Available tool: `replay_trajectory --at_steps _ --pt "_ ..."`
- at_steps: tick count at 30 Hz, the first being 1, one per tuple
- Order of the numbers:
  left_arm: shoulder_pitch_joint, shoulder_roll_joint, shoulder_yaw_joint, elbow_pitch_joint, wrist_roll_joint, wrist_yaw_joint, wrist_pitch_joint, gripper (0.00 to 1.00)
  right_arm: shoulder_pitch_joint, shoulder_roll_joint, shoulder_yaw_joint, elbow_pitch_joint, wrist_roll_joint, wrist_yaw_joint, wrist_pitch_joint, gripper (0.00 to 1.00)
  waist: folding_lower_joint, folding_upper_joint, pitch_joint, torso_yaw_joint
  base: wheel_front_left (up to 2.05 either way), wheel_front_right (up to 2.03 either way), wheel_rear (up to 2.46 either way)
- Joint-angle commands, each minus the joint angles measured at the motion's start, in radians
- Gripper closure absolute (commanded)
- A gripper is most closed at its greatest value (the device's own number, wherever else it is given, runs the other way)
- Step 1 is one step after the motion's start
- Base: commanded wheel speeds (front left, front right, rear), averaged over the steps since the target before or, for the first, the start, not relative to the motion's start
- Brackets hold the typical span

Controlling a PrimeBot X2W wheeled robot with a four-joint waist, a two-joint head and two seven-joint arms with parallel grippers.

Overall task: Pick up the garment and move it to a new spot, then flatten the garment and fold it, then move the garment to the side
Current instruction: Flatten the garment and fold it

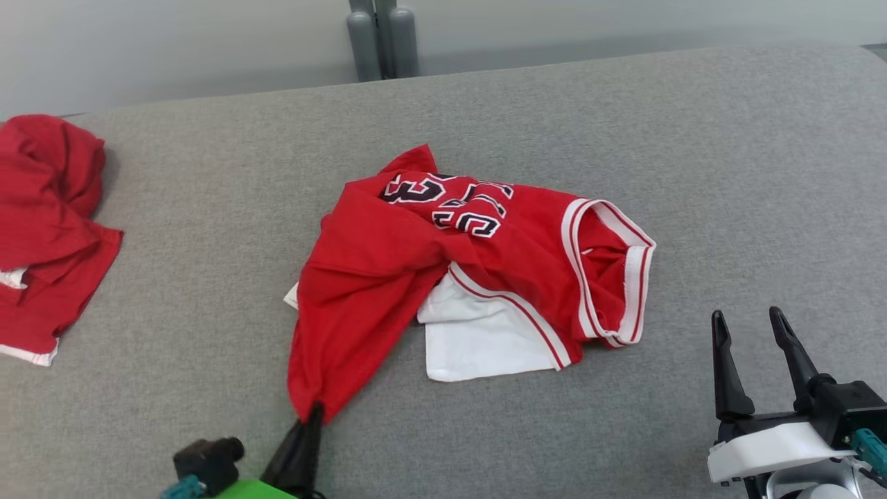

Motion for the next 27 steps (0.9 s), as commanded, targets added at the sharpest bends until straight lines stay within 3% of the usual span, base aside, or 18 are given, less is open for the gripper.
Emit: replay_trajectory --at_steps 1,4,6,12,17,23,27 --pt "0.026 -0.039 -0.013 0.004 -0.002 -0.008 -0.003 0.00 0.004 -0.002 -0.003 -0.003 -0.013 0.000 -0.003 0.00 0.0000 0.0000 0.017 0.052 0.00 0.00 0.00" --pt "0.048 -0.083 -0.079 0.008 -0.035 -0.015 -0.003 0.00 0.000 -0.007 -0.003 -0.004 -0.022 0.000 -0.003 0.00 0.0000 0.0000 0.015 0.066 0.00 0.00 0.00" --pt "0.049 -0.082 -0.118 -0.005 -0.083 -0.014 -0.003 0.00 -0.005 -0.012 0.000 -0.003 -0.025 0.000 -0.003 0.00 0.0000 0.0000 0.013 0.069 0.00 0.00 0.00" --pt "0.031 -0.026 0.007 -0.085 -0.161 -0.014 -0.002 0.00 0.004 -0.015 0.008 -0.005 -0.024 0.000 -0.003 0.00 0.0000 0.0000 0.002 0.061 0.00 0.00 0.00" --pt "-0.030 0.071 0.064 -0.172 -0.206 -0.013 0.015 0.00 0.007 -0.012 0.012 0.001 -0.017 0.000 -0.003 0.00 0.0000 0.0000 -0.006 0.036 0.00 0.00 0.00" --pt "-0.194 0.120 0.028 -0.055 -0.133 0.052 0.155 0.00 -0.020 -0.008 0.035 0.010 -0.010 0.000 -0.003 0.00 0.0000 0.0000 0.002 -0.018 0.00 0.00 0.00" --pt "-0.281 0.108 -0.029 0.095 -0.106 0.084 0.267 0.00 -0.031 -0.006 0.041 0.015 -0.004 0.000 -0.003 0.00 0.0000 0.0000 0.009 -0.063 0.00 0.00 0.00"
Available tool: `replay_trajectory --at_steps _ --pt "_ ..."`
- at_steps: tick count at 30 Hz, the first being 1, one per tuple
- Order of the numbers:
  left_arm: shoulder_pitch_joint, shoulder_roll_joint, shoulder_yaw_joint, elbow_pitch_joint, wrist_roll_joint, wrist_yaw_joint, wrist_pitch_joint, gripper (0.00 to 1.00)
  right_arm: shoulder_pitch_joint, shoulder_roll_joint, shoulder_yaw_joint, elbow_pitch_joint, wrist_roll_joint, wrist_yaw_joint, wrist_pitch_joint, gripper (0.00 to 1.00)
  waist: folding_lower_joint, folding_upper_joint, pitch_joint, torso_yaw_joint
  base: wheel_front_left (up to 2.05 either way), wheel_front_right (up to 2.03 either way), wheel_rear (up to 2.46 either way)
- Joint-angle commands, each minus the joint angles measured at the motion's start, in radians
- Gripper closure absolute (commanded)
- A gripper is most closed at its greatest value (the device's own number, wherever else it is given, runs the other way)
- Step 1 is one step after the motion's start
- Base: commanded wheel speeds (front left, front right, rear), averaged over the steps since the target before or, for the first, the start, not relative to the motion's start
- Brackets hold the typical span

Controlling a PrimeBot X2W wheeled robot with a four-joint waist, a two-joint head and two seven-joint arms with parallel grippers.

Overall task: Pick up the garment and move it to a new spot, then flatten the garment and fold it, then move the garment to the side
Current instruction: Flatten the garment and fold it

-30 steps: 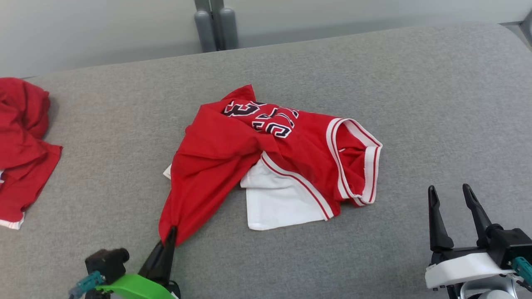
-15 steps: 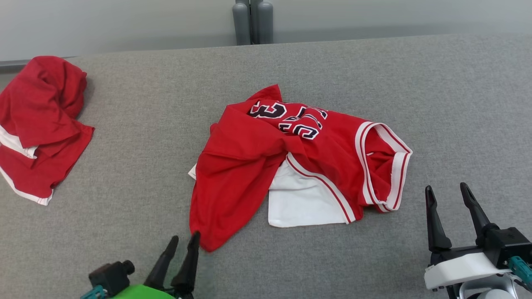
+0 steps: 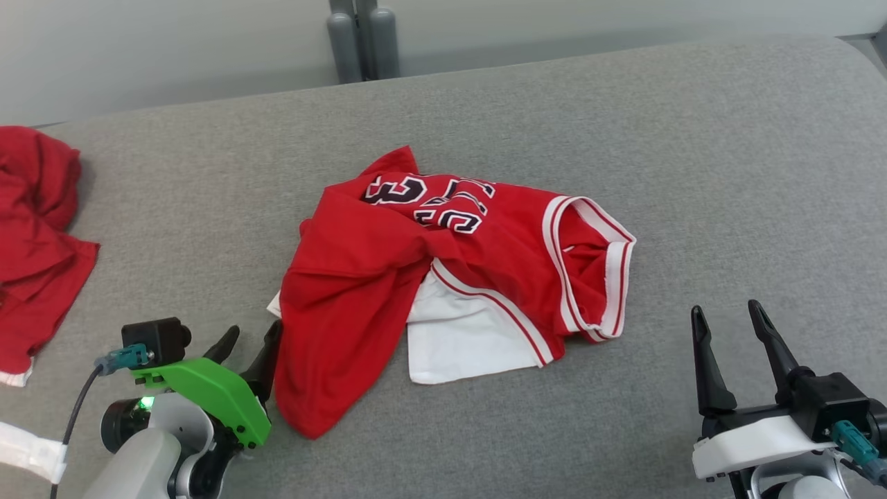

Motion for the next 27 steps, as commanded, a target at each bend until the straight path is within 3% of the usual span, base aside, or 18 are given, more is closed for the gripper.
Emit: replay_trajectory --at_steps 1,10,11,12,14,23,27 --pt "-0.024 -0.003 -0.011 0.035 0.008 0.002 0.018 0.00 -0.009 -0.001 -0.001 0.003 0.011 0.000 -0.003 0.00 0.0000 0.0000 0.008 -0.042 0.00 0.00 0.00" --pt "-0.065 -0.035 -0.036 0.186 0.006 -0.019 0.041 0.00 0.022 0.003 -0.016 0.002 0.025 0.000 -0.003 0.00 0.0000 0.0000 0.014 -0.090 0.00 0.00 0.00" --pt "-0.068 -0.038 -0.042 0.198 0.008 -0.024 0.047 0.10 0.020 0.003 -0.014 0.003 0.027 0.000 -0.003 0.00 0.0000 0.0000 0.015 -0.091 0.00 0.00 0.00" --pt "-0.072 -0.046 -0.050 0.211 0.009 -0.028 0.054 0.54 0.017 0.003 -0.012 0.004 0.028 0.000 -0.003 0.00 0.0000 0.0000 0.016 -0.091 0.00 0.00 0.00" --pt "-0.075 -0.060 -0.065 0.239 0.011 -0.036 0.068 1.00 0.005 0.003 -0.010 0.008 0.031 0.000 -0.003 0.00 0.0000 0.0000 0.016 -0.094 0.00 0.00 0.00" --pt "-0.035 -0.069 -0.047 0.245 -0.043 -0.052 0.062 1.00 0.023 0.003 -0.023 0.009 0.031 0.000 -0.003 0.00 0.0000 0.0000 0.001 -0.079 0.00 0.00 0.00" --pt "-0.079 -0.052 0.009 0.221 -0.024 -0.008 -0.060 1.00 0.020 0.003 -0.015 0.012 0.035 0.000 -0.003 0.00 0.0000 0.0000 -0.008 -0.067 0.00 0.00 0.00"
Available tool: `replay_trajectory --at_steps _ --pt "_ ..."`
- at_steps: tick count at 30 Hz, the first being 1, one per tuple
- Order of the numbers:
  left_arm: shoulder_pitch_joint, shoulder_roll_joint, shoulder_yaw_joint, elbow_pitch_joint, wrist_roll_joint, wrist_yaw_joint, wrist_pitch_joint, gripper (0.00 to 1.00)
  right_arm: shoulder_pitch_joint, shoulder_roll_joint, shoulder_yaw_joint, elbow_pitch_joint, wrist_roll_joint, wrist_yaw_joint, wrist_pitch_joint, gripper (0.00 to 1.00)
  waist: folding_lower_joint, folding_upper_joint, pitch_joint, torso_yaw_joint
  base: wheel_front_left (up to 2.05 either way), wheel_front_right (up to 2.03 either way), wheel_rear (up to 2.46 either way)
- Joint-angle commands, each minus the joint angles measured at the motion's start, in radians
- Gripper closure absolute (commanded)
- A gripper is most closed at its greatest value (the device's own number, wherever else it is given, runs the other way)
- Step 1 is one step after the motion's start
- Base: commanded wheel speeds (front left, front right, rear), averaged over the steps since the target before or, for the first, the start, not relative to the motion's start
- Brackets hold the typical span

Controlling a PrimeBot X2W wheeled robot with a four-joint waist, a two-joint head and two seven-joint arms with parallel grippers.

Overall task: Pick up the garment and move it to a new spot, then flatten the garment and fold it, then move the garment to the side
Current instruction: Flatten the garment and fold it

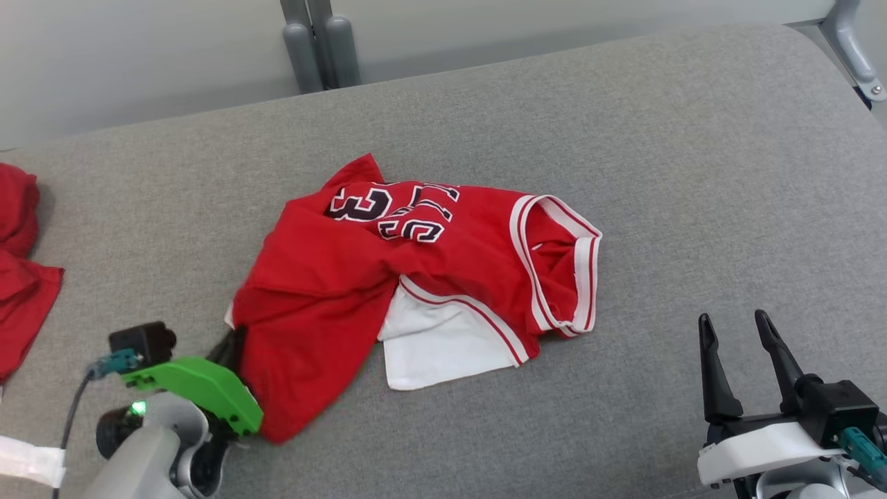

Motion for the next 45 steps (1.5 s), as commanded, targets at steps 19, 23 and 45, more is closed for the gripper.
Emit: replay_trajectory --at_steps 19,23,45 --pt "0.215 0.078 0.024 -0.550 0.367 0.074 -0.222 1.00 0.057 -0.001 -0.027 -0.001 0.006 0.000 -0.003 0.00 0.0000 0.0000 -0.073 0.063 0.00 0.00 0.00" --pt "0.382 0.069 0.051 -0.579 0.396 0.063 -0.222 1.00 0.053 -0.001 -0.031 -0.010 -0.006 0.000 -0.003 0.00 0.0000 0.0000 -0.061 0.080 0.00 0.00 0.00" --pt "0.639 0.027 0.155 -0.399 0.341 -0.075 -0.221 0.00 0.028 -0.002 -0.021 0.004 -0.005 0.000 -0.003 0.00 0.0000 0.0000 -0.046 0.080 0.00 0.00 0.00"
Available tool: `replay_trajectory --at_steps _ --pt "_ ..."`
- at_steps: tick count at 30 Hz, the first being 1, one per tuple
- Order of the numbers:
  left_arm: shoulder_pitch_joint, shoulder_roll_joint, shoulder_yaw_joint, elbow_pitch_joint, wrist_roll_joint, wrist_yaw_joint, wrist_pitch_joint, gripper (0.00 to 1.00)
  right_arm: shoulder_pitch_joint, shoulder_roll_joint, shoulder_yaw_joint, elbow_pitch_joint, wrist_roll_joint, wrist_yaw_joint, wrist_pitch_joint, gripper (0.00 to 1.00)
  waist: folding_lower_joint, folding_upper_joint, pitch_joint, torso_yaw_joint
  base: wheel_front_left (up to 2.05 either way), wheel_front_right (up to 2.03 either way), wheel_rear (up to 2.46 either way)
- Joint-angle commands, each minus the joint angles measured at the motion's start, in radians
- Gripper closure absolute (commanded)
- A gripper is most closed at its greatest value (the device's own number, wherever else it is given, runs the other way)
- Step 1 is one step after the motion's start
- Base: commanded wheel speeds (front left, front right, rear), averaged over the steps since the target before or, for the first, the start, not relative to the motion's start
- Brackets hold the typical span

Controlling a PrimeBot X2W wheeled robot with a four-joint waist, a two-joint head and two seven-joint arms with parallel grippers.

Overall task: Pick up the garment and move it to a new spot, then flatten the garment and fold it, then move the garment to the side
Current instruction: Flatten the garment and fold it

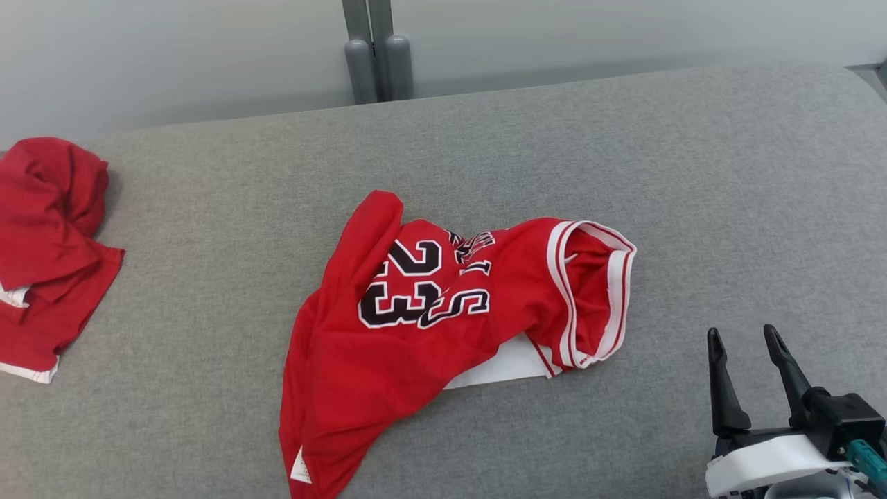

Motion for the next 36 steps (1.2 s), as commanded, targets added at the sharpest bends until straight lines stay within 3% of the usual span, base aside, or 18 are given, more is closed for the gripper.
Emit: replay_trajectory --at_steps 1,4,7,11,15,22,31,33,34,36 --pt "0.004 0.030 0.048 0.001 0.000 0.003 -0.001 0.00 -0.001 -0.002 -0.003 0.001 0.006 0.000 -0.003 0.00 0.0000 0.0000 -0.003 -0.016 0.00 0.00 0.00" --pt "-0.019 0.041 0.146 -0.058 0.032 0.022 -0.001 0.00 0.005 -0.002 -0.004 0.003 0.017 0.000 -0.003 0.00 0.0000 0.0000 -0.007 -0.034 0.00 0.00 0.00" --pt "-0.063 0.039 0.143 -0.143 0.086 0.019 -0.001 0.00 0.007 -0.002 0.002 0.007 0.022 0.000 -0.003 0.00 0.0000 0.0000 -0.008 -0.049 0.00 0.00 0.00" --pt "-0.200 0.019 0.009 -0.233 0.170 0.008 0.058 0.00 -0.016 -0.002 0.019 0.013 0.029 0.000 -0.003 0.00 0.0000 0.0000 -0.005 -0.078 0.00 0.00 0.00" --pt "-0.402 -0.043 -0.167 -0.229 0.211 0.001 0.140 0.00 -0.043 -0.002 0.048 0.016 0.033 0.000 -0.003 0.00 0.0000 0.0000 0.016 -0.125 0.00 0.00 0.00" --pt "-0.694 -0.155 -0.437 -0.041 0.202 0.001 0.255 0.00 -0.078 -0.002 0.069 0.023 0.063 0.000 -0.003 0.00 0.0000 0.0000 0.060 -0.240 0.00 0.00 0.00" --pt "-0.836 -0.191 -0.520 0.329 0.212 0.006 0.382 0.02 -0.075 -0.001 0.071 0.032 0.091 0.000 -0.003 0.00 0.0000 0.0000 0.087 -0.348 0.00 0.00 0.00" --pt "-0.850 -0.193 -0.534 0.372 0.208 0.003 0.403 0.60 -0.073 -0.001 0.073 0.033 0.095 0.000 -0.003 0.00 0.0000 0.0000 0.088 -0.359 0.00 0.00 0.00" --pt "-0.856 -0.194 -0.538 0.389 0.206 0.002 0.406 0.99 -0.073 -0.002 0.071 0.033 0.097 0.000 -0.003 0.00 0.0000 0.0000 0.088 -0.362 0.00 0.00 0.00" --pt "-0.856 -0.201 -0.549 0.419 0.194 0.001 0.407 1.00 -0.074 -0.002 0.070 0.034 0.100 0.000 -0.003 0.00 0.0000 0.0000 0.087 -0.368 0.00 0.00 0.00"
